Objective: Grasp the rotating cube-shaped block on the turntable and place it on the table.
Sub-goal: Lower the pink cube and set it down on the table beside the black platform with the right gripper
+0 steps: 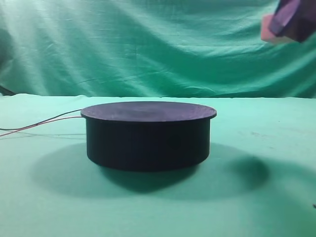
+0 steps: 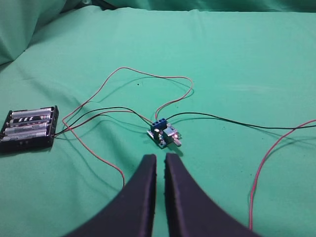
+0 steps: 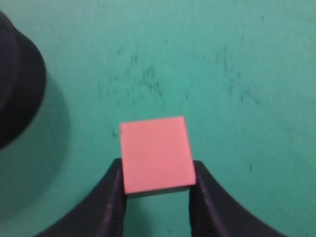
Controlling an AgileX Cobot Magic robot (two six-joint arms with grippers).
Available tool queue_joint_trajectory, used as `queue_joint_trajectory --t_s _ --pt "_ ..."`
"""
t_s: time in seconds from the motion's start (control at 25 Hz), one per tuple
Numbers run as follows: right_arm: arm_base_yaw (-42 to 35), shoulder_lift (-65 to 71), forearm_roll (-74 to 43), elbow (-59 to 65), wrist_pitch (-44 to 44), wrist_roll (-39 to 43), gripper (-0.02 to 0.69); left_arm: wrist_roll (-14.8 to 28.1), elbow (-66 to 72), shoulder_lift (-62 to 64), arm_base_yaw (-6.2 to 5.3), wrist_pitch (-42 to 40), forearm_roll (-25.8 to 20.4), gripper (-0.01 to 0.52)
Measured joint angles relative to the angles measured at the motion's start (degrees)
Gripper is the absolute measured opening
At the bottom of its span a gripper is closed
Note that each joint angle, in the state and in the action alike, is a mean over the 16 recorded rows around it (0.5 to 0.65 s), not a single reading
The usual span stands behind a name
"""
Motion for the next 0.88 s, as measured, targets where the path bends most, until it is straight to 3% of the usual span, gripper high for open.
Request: queue_joint_trajectory --t_s 0.28,0.56,0.72,0.88 --pt "-0.03 2.93 1.15 4.30 -4.81 0.37 0.335 0.00 0.00 0.00 0.00 0.00 0.00 0.000" --pt "-0.03 3.07 2.66 1.10 -0.31 0.79 0.482 0.00 0.00 0.00 0.00 0.00 0.00 0.000" --pt "-0.03 -0.05 2.43 -1.78 5.48 2.12 0.454 0.00 0.00 0.00 0.00 0.00 0.00 0.000" --pt "-0.03 -5.71 0.07 -4.45 12.46 5.26 0.335 0.00 0.00 0.00 0.00 0.00 0.00 0.000"
